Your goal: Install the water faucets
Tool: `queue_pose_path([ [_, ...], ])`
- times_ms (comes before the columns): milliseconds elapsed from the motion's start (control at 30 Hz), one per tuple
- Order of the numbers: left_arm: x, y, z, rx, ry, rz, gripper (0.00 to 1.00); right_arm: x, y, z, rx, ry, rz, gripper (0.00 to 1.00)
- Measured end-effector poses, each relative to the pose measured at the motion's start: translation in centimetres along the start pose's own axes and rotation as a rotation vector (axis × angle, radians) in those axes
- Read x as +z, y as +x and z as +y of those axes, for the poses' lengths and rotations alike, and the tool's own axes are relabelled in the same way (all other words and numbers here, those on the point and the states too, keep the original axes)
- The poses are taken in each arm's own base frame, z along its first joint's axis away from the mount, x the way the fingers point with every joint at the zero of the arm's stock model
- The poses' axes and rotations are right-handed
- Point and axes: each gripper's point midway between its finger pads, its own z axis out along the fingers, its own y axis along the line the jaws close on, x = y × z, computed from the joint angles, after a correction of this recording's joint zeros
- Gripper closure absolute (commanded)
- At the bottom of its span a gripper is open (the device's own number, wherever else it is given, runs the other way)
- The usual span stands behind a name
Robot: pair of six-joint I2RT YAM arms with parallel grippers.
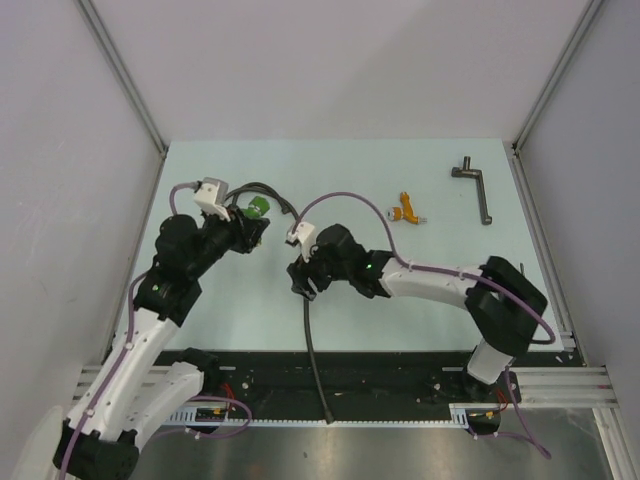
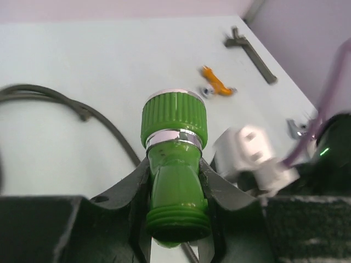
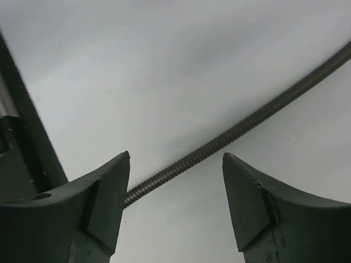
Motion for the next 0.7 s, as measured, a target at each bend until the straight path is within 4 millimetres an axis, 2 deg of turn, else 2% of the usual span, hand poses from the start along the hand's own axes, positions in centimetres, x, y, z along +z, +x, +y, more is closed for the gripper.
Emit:
queue_pose_path([
  [167,-2.8,-2.5,1.3,0.068,-0.118,-0.129,1.00,3.9,6.0,-0.7,0.090,0.116,0.190,0.42],
  [300,-3.7,-2.7,2.1,0.094,-0.167,-0.162,1.00,5.6,8.8,-2.3,0.160,0.204,0.261,0.50],
  [333,-3.8,-2.6,2.3,0.097,-0.177,-0.163,1.00,6.1,8.8,-2.7,0.173,0.226,0.255,0.52],
  [433,-3.8,-2.2,2.8,0.104,-0.196,-0.154,1.00,7.0,8.1,-3.8,0.203,0.272,0.235,0.67],
  [467,-3.7,-2.1,2.9,0.107,-0.201,-0.150,1.00,7.3,8.1,-4.2,0.214,0.289,0.232,0.76],
  [533,-3.7,-1.7,3.2,0.106,-0.209,-0.139,1.00,7.5,7.9,-5.0,0.246,0.314,0.215,0.83],
  [567,-3.7,-1.6,3.2,0.106,-0.211,-0.138,1.00,7.5,7.8,-5.6,0.265,0.328,0.209,0.90],
  [700,-3.8,-1.7,3.2,0.107,-0.214,-0.143,1.00,6.8,7.5,-9.8,0.350,0.413,0.171,0.98],
])
